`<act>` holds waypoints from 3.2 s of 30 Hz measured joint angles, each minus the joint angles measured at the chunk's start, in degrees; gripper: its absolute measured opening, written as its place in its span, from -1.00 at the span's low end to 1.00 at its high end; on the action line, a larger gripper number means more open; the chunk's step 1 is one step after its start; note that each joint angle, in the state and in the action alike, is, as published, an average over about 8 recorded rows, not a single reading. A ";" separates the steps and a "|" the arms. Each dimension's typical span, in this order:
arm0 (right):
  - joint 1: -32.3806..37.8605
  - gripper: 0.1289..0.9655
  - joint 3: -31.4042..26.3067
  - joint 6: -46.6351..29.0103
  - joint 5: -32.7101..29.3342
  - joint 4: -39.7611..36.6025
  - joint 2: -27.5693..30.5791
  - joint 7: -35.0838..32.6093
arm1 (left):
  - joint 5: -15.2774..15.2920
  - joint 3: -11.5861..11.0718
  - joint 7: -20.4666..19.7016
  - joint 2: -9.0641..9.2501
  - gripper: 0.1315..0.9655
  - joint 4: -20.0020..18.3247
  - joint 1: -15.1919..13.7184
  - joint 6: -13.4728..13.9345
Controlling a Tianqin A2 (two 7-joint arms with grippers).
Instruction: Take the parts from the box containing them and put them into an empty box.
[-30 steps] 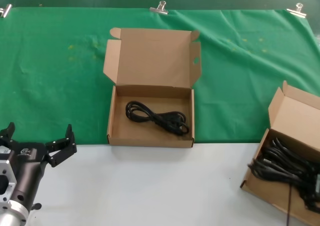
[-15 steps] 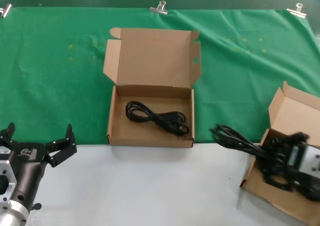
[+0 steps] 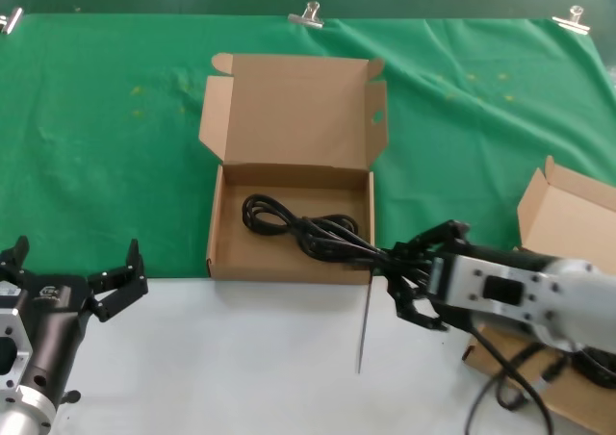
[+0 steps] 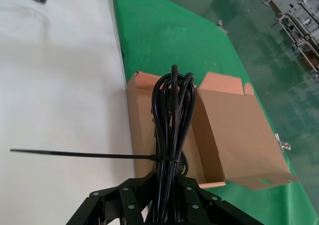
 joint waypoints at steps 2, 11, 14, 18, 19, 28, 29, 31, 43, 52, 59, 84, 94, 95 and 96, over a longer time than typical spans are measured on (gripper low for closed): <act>1.76 -0.81 -1.05 0.06 -0.73 -2.74 -2.27 -2.00 | 0.00 0.00 0.00 0.00 1.00 0.00 0.00 0.00; 9.56 -0.81 -4.02 0.45 -2.74 -13.72 -10.00 -8.93 | 0.00 0.00 0.00 0.00 1.00 0.00 0.00 0.00; 11.75 -0.81 -4.58 0.71 -3.27 -16.87 -11.58 -10.87 | 0.00 0.00 0.00 0.00 1.00 0.00 0.00 0.00; 13.98 -0.81 -5.13 1.69 -3.92 -21.06 -13.11 -13.60 | 0.00 0.00 0.00 0.00 1.00 0.00 0.00 0.00; 14.42 -0.81 -5.22 2.05 -4.01 -22.09 -13.45 -14.29 | 0.00 0.00 0.00 0.00 1.00 0.00 0.00 0.00; 17.11 -0.81 -5.73 6.31 -2.65 -30.12 -16.45 -19.98 | 0.00 0.00 0.00 0.00 1.00 0.00 0.00 0.00; 17.35 -0.81 -5.78 6.77 -2.38 -30.90 -16.76 -20.55 | 0.00 0.00 0.00 0.00 1.00 0.00 0.00 0.00; 17.77 -0.81 -5.87 7.55 -1.87 -32.26 -17.28 -21.54 | 0.00 0.00 0.00 0.00 1.00 0.00 0.00 0.00; 18.69 -0.81 -5.84 10.71 0.55 -36.83 -18.78 -25.11 | 0.00 0.00 0.00 0.00 1.00 0.00 0.00 0.00; 18.84 -0.75 -5.48 12.94 2.06 -38.20 -19.47 -26.93 | 0.00 0.00 0.00 0.00 1.00 0.00 0.00 0.00; 19.08 -0.60 -5.59 13.67 2.44 -39.38 -20.01 -27.75 | 0.00 0.00 0.00 0.00 1.00 0.00 0.00 0.00; 10.62 0.36 2.87 12.38 1.33 -25.51 -16.13 -18.67 | 0.00 0.00 0.00 0.00 1.00 0.00 0.00 0.00; 7.12 0.76 4.42 15.52 5.91 -24.37 -16.19 -19.38 | 0.00 0.00 0.00 0.00 1.00 0.00 0.00 0.00; 6.61 0.78 4.64 16.00 6.60 -24.22 -16.20 -19.49 | 0.00 0.00 0.00 0.00 1.00 0.00 0.00 0.00; 6.11 0.81 4.87 16.46 7.29 -24.06 -16.21 -19.61 | 0.00 0.00 0.00 0.00 1.00 0.00 0.00 0.00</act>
